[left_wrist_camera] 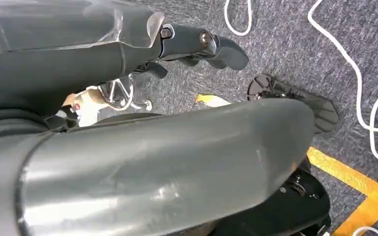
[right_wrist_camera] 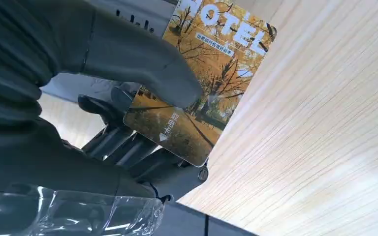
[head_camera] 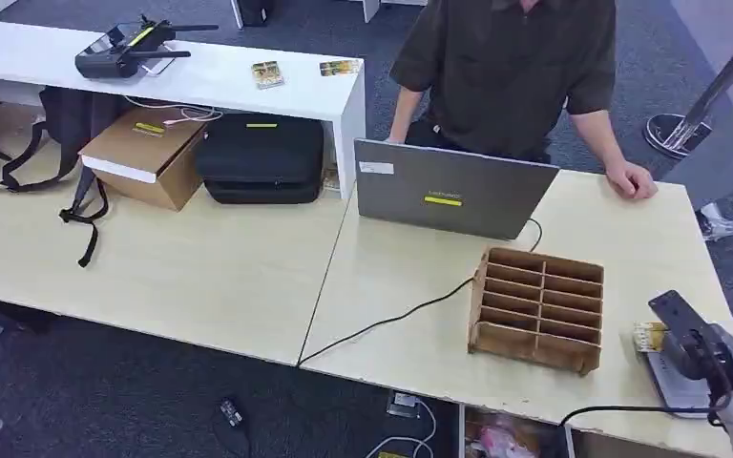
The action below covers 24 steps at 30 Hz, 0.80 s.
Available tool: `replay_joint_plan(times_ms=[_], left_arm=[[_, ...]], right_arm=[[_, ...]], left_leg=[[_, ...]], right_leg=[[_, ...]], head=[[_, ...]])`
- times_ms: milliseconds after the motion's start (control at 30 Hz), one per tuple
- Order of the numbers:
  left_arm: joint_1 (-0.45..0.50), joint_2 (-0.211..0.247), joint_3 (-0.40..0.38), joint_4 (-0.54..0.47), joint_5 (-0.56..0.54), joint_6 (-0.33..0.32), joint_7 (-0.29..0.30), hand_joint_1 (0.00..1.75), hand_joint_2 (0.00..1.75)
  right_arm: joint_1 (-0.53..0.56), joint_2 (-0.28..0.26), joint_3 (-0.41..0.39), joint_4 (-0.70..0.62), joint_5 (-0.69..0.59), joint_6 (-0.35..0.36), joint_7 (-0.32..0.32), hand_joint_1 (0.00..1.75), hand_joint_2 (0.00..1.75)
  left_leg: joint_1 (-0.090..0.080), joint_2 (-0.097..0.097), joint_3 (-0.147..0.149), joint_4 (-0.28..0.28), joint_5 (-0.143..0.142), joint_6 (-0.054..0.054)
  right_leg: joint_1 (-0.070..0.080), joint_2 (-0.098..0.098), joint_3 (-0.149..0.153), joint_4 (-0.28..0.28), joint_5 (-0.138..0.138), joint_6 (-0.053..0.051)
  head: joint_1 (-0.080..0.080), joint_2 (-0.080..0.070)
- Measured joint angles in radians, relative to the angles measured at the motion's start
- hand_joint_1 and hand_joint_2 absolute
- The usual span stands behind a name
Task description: Pass the card to the sensor for recognition and then transmit it.
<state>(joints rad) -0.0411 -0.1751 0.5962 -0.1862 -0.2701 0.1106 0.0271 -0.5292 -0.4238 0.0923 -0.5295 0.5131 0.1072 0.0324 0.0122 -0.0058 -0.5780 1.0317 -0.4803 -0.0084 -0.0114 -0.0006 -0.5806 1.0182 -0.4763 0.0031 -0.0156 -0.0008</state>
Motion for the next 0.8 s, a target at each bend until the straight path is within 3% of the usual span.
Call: replay_joint_plan(times_ms=[167, 333, 500, 667, 800], left_arm=[[0.0, 0.0, 0.0, 0.004, -0.003, 0.0, 0.0, 0.0, 0.0], [0.001, 0.002, 0.0, 0.005, 0.0, 0.0, 0.0, 0.0, 0.0], [0.005, 0.002, 0.018, 0.005, 0.004, 0.0, 0.0, 0.0, 0.0], [0.003, -0.005, 0.029, 0.005, 0.004, -0.001, 0.0, 0.0, 0.0], [0.001, -0.01, 0.032, 0.005, 0.004, -0.001, 0.0, 0.0, 0.0]], right_arm=[[-0.006, 0.015, 0.005, 0.01, 0.0, -0.002, -0.016, 1.75, 1.75], [0.005, 0.016, 0.022, -0.036, 0.033, -0.086, -0.046, 1.75, 1.75], [0.03, -0.018, 0.021, -0.253, 0.104, -0.173, 0.038, 1.75, 1.75], [0.033, -0.082, -0.02, -0.503, 0.171, -0.158, 0.088, 1.75, 1.75], [-0.006, -0.121, -0.035, -0.612, 0.201, -0.129, 0.106, 1.75, 1.75]], left_leg=[[0.0, 0.0, 0.002, 0.0, 0.001, 0.001], [-0.001, 0.0, 0.002, 0.0, 0.001, 0.001], [-0.003, -0.002, -0.004, 0.001, 0.004, 0.003], [-0.003, -0.003, -0.008, 0.0, 0.004, 0.003], [-0.003, -0.002, -0.009, 0.0, 0.003, 0.003]], right_leg=[[0.0, 0.0, 0.003, -0.001, 0.001, 0.001], [-0.002, 0.0, 0.002, -0.001, 0.002, 0.002], [-0.003, -0.002, -0.004, 0.0, 0.003, 0.002], [-0.003, -0.002, -0.008, 0.0, 0.003, 0.002], [-0.003, -0.002, -0.008, 0.0, 0.003, 0.002]], head=[[0.0, 0.0], [0.0, 0.0], [0.0, 0.0], [0.0, 0.0], [0.0, 0.0]])
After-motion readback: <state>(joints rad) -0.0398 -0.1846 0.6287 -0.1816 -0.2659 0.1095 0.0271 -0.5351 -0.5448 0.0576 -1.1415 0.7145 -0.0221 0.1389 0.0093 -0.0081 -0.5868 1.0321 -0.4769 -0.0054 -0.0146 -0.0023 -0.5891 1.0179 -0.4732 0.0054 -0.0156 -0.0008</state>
